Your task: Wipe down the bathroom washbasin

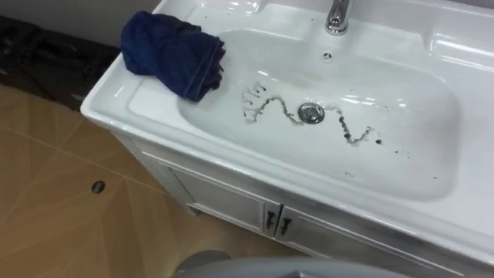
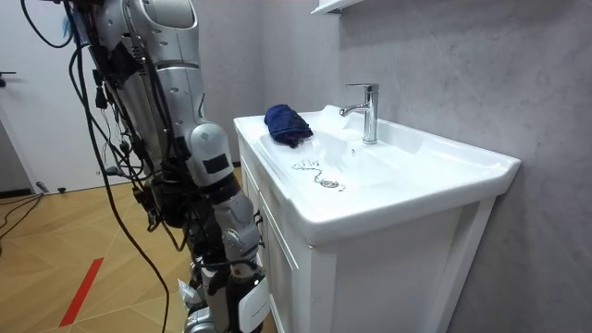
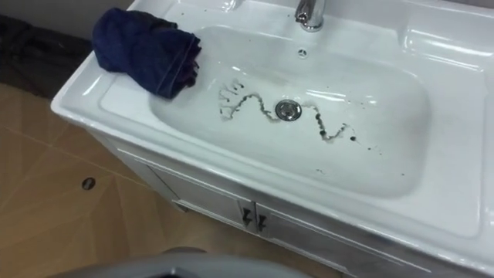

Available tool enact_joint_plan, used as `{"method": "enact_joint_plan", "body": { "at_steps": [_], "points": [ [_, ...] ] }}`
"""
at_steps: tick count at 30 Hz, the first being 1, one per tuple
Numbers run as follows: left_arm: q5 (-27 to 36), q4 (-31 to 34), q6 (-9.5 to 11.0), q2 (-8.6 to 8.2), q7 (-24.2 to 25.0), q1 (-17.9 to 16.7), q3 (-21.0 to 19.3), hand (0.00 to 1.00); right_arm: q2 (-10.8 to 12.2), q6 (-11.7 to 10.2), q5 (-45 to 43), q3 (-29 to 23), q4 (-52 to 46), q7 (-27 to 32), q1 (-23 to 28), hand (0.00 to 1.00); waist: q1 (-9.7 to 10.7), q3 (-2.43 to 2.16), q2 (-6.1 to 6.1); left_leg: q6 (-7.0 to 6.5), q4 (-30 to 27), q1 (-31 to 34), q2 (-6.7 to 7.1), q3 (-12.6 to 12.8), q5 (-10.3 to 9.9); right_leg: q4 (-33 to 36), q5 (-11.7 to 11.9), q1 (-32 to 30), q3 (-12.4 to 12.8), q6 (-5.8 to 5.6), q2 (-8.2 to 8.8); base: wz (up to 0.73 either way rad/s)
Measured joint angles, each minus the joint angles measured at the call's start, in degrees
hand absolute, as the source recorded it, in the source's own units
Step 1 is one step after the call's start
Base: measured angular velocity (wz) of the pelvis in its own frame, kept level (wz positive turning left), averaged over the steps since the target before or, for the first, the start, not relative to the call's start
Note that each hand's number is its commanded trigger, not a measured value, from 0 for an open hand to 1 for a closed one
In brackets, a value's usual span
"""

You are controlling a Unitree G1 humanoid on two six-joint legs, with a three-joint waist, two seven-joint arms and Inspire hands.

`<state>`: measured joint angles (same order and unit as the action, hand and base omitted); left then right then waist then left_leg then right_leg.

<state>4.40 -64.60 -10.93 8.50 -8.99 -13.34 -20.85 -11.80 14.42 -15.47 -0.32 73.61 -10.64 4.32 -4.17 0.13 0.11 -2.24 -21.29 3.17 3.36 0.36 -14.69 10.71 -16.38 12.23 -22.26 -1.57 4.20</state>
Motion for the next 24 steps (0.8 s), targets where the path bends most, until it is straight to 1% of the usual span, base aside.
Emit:
{"method": "enact_joint_plan", "body": {
  "at_steps": [2,3,5,6,8,9,10,11,12,13,14,15,17,18,19,21,22,23,24],
  "points": [
    [0.7,1.6,1.1,0.38,-3.7,0.1,-2.6,0.00,-0.8,-0.7,1.7,-0.1,0.0,0.7,0.2,0.00,-1.0,0.01,0.30,-0.05,0.1,0.3,0.22,-0.6,0.1,0.0,0.0,-0.2,-0.5,-0.01,0.06,0.10],
    [1.4,2.1,2.1,0.55,-5.8,0.0,-3.7,0.00,-1.2,-0.8,2.7,-0.1,0.1,1.1,0.3,0.00,-1.1,0.00,0.34,-0.10,0.4,0.2,0.43,-0.8,0.4,0.0,-0.1,-0.1,-0.8,-0.10,0.22,0.10],
    [2.4,2.9,3.0,0.98,-9.0,-0.2,-4.4,0.00,-1.8,-1.3,3.7,-0.2,0.1,1.6,0.3,0.00,-1.3,0.02,0.53,-0.18,0.7,0.2,0.49,-1.0,0.6,0.0,-0.1,-0.2,-1.2,-0.16,0.44,0.09],
    [2.4,3.7,3.1,1.00,-9.9,-0.2,-5.2,0.00,-1.9,-1.4,3.7,-0.4,0.1,1.9,0.3,0.00,-1.5,-0.01,0.66,-0.19,0.7,0.2,0.48,-1.1,0.6,0.0,-0.1,-0.2,-1.2,-0.18,0.48,0.04],
    [2.5,7.9,4.0,1.30,-13.8,-0.5,-7.4,0.00,-2.2,-2.0,3.9,-1.4,0.0,2.8,0.7,0.00,-2.6,-0.13,0.92,-0.23,0.8,0.2,0.53,-1.0,0.7,0.0,-0.1,-0.3,-1.3,-0.25,0.57,0.00],
    [2.6,9.2,4.3,1.32,-14.8,-0.8,-7.8,0.00,-2.2,-2.2,4.0,-1.8,0.0,3.1,0.8,0.00,-2.6,-0.23,1.07,-0.26,0.9,0.1,0.58,-1.0,0.7,0.0,-0.2,-0.3,-1.3,-0.26,0.61,0.00],
    [2.7,11.6,5.3,1.38,-17.0,-1.5,-8.4,0.00,-2.3,-2.5,4.4,-2.2,0.0,3.4,0.8,0.00,-2.8,-0.22,0.96,-0.35,1.1,0.0,0.63,-1.0,0.8,0.1,-0.1,-0.2,-1.3,-0.27,0.68,0.00],
    [2.7,13.6,6.0,1.49,-19.0,-1.9,-8.5,0.00,-2.3,-2.9,5.5,-2.2,0.1,3.7,1.1,0.00,-2.9,-0.44,1.55,-0.39,1.2,0.0,0.64,-1.1,0.8,0.1,-0.1,-0.2,-1.4,-0.29,0.69,0.03],
    [2.5,14.7,6.2,1.50,-20.0,-2.0,-8.5,0.00,-2.3,-3.2,6.0,-2.3,0.2,3.9,1.3,0.00,-2.9,-0.39,1.51,-0.40,1.2,0.0,0.69,-1.2,0.8,0.1,-0.1,-0.2,-1.5,-0.32,0.69,0.09],
    [1.9,17.0,6.4,1.53,-22.0,-2.2,-8.5,0.00,-2.3,-3.7,6.3,-2.7,0.3,4.2,1.6,0.00,-3.1,-0.44,1.76,-0.41,1.5,0.1,1.18,-1.5,1.0,0.2,-0.1,-0.3,-1.6,-0.35,0.71,0.09],
    [1.1,19.1,7.0,1.58,-24.0,-2.2,-8.5,0.00,-2.4,-4.4,6.3,-2.8,0.2,4.4,2.0,0.00,-3.4,-0.46,1.96,-0.41,1.7,0.1,1.25,-1.6,1.1,0.2,-0.1,-0.3,-1.6,-0.36,0.74,0.07],
    [0.9,20.4,7.3,1.59,-24.9,-2.2,-8.5,0.00,-2.4,-4.5,6.2,-2.8,0.2,4.6,2.1,0.00,-3.5,-0.45,2.05,-0.40,1.7,0.1,1.24,-1.6,1.1,0.2,-0.1,-0.4,-1.6,-0.36,0.73,0.04],
    [0.9,27.0,8.3,1.60,-28.5,-2.2,-8.4,0.00,-2.5,-5.1,6.2,-2.8,0.1,4.5,2.3,0.00,-3.6,-0.40,2.49,-0.32,1.6,0.2,1.24,-2.0,1.2,0.1,-0.1,-0.4,-1.6,-0.36,0.68,0.04],
    [0.7,30.0,9.2,1.62,-30.0,-2.2,-8.3,0.00,-2.6,-5.4,6.2,-2.8,0.0,4.4,2.5,0.00,-4.0,-0.39,2.80,-0.30,1.7,0.2,1.27,-2.0,1.2,0.1,-0.1,-0.5,-1.6,-0.36,0.66,0.00],
    [0.1,31.5,9.6,1.62,-30.7,-2.1,-8.3,0.00,-2.7,-5.8,6.2,-2.8,0.0,4.4,2.6,0.00,-4.0,-0.40,3.01,-0.27,1.7,0.2,1.27,-2.0,1.2,0.2,-0.1,-0.5,-1.5,-0.36,0.65,0.00],
    [-3.2,34.9,11.1,2.34,-33.4,-0.5,-8.8,0.00,-2.9,-7.0,6.4,-2.8,0.1,4.1,3.5,0.00,-4.0,-0.24,3.31,-0.28,2.0,0.1,1.28,-2.1,1.4,0.2,-0.1,-0.5,-1.6,-0.36,0.69,0.00],
    [-3.9,36.1,11.1,2.52,-33.8,-0.2,-9.0,0.00,-3.0,-7.3,6.4,-2.8,0.0,4.1,3.5,0.00,-4.0,-0.25,3.51,-0.27,2.0,0.1,1.29,-2.1,1.4,0.2,-0.1,-0.5,-1.6,-0.36,0.68,0.00],
    [-5.4,38.6,11.5,3.02,-35.1,0.4,-9.2,0.00,-3.2,-7.5,6.4,-2.7,-0.2,4.0,3.6,0.00,-4.0,-0.17,3.60,-0.25,2.0,0.1,1.30,-2.1,1.4,0.2,-0.1,-0.6,-1.5,-0.35,0.67,0.00],
    [-5.9,39.5,11.8,3.45,-35.6,0.6,-9.2,0.00,-3.3,-7.5,6.4,-2.8,-0.2,3.9,3.6,0.00,-4.0,-0.17,3.60,-0.25,2.0,0.1,1.29,-2.1,1.4,0.2,-0.1,-0.6,-1.5,-0.35,0.68,-0.04]
  ]
}}
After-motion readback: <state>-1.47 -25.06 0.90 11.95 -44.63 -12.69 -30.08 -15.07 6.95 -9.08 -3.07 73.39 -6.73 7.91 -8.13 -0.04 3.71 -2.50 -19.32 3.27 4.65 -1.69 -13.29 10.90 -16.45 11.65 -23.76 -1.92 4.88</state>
